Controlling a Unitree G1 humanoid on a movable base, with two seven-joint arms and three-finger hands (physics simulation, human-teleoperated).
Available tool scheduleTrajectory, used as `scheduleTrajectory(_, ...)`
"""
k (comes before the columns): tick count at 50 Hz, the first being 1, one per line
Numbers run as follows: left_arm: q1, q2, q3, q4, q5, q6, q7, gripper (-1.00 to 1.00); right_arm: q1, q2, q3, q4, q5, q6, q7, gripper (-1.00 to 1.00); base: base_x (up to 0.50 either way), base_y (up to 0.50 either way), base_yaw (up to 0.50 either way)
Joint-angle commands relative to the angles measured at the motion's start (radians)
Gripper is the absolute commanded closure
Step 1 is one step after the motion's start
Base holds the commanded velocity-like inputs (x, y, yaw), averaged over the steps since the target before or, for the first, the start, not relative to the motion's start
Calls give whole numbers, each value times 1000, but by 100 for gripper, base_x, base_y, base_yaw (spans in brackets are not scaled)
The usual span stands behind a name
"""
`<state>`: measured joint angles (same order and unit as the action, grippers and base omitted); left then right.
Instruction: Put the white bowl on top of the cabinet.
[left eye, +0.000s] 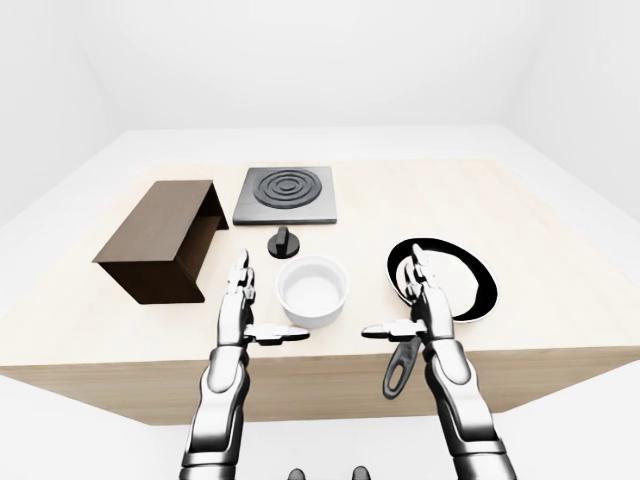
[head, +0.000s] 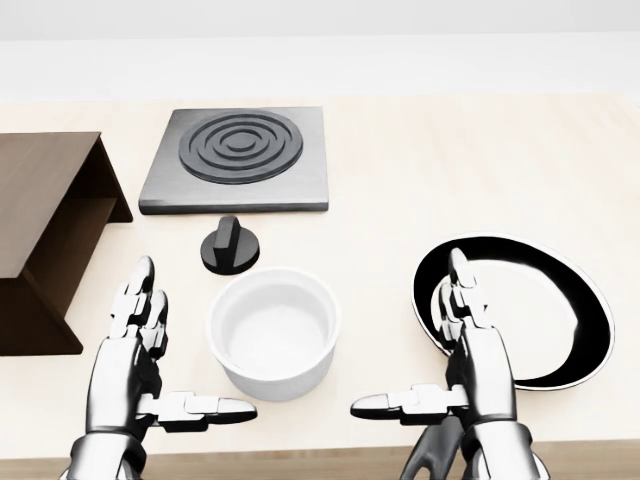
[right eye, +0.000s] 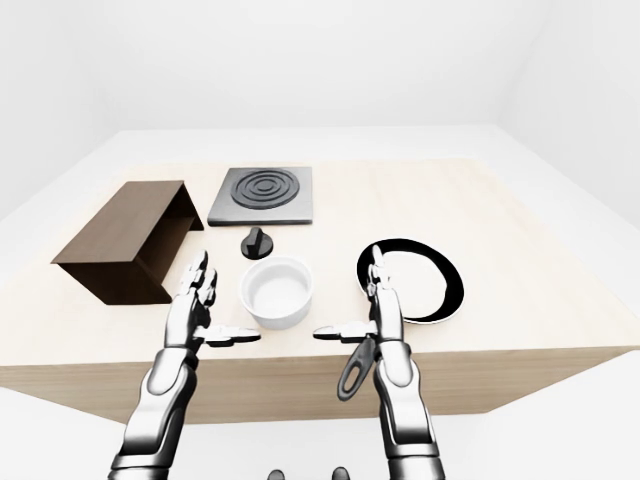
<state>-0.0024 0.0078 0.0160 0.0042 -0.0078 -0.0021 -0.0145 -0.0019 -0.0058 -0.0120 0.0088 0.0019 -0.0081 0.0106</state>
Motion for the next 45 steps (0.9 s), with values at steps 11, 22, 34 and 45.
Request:
scheduleTrajectory(11, -11, 14, 28, 20, -12, -13, -21, -100, 15, -8, -16, 19, -23, -79, -12, -100, 0, 0, 0)
scheduleTrajectory(22, -10, 14, 27, 13, -12, -8, -21, -100, 15, -6, -9, 35, -40, -79, -21, -100, 0, 5, 0)
scheduleTrajectory(34, -13, 15, 27, 19, -7, -4, -19, -100, 19, -6, -6, 33, -41, -79, -17, -100, 0, 36, 0)
scheduleTrajectory(45, -15, 16, 27, 26, -3, -7, -19, -100, 25, -4, -3, 22, -41, -79, -9, -100, 0, 37, 0)
